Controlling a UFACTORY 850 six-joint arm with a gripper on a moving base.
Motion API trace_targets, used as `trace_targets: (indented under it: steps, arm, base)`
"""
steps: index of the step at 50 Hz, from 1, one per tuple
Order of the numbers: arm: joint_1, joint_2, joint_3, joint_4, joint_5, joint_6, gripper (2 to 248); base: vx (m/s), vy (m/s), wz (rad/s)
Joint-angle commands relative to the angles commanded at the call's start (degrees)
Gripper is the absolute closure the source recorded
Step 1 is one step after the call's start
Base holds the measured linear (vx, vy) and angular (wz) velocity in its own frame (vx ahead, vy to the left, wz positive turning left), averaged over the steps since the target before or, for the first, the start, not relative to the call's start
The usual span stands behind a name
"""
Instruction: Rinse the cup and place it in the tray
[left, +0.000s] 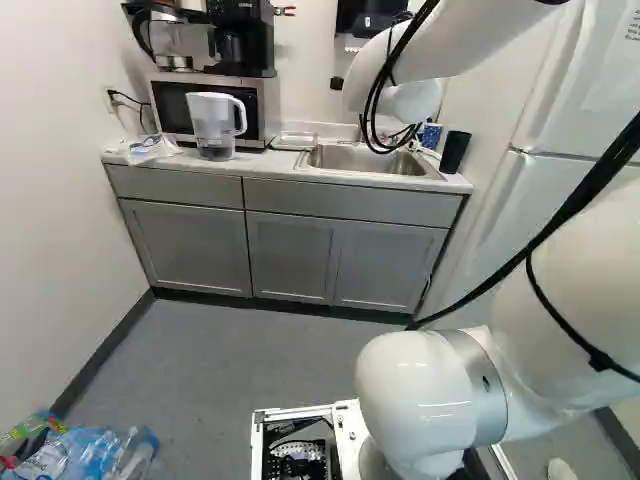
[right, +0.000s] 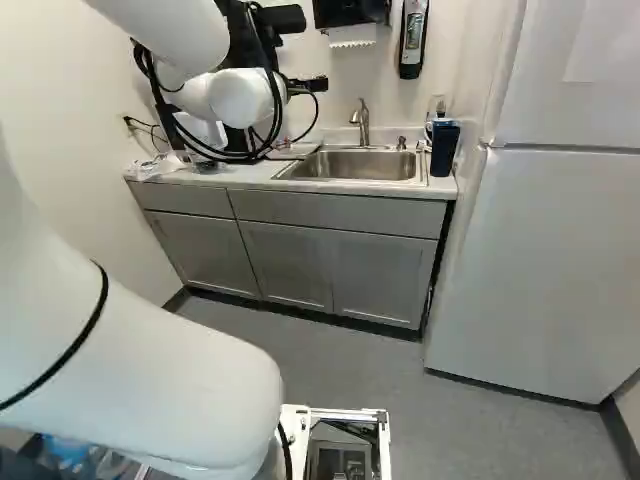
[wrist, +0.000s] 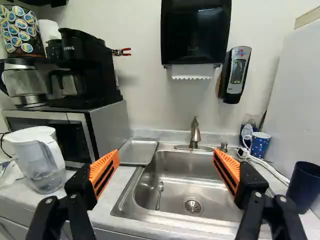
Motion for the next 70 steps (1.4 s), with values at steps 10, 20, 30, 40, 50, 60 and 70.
trace_targets:
  steps: [10,20,30,40,50,60,70]
  arm:
    - [0.0,0.0,0.0,0.0,0.0,0.0,3]
    - [0.0,0.0,0.0,0.0,0.0,0.0,3]
    - [0.0,0.0,0.0,0.0,0.0,0.0,3]
    - [0.0,0.0,0.0,0.0,0.0,0.0,3]
    - [0.0,0.0,0.0,0.0,0.0,0.0,3]
    - [0.0,0.0,0.0,0.0,0.0,0.0,3]
    - [0.0,0.0,0.0,0.0,0.0,0.0,3]
  base:
    - [0.142,0.002,-0.002]
    - [0.146,0.002,-0.002]
    - [0.151,0.002,-0.008]
    - [0.137,0.028,-0.015]
    - [0.145,0.038,-0.016]
    - [0.131,0.045,-0.018]
    - [0.122,0.039,-0.018]
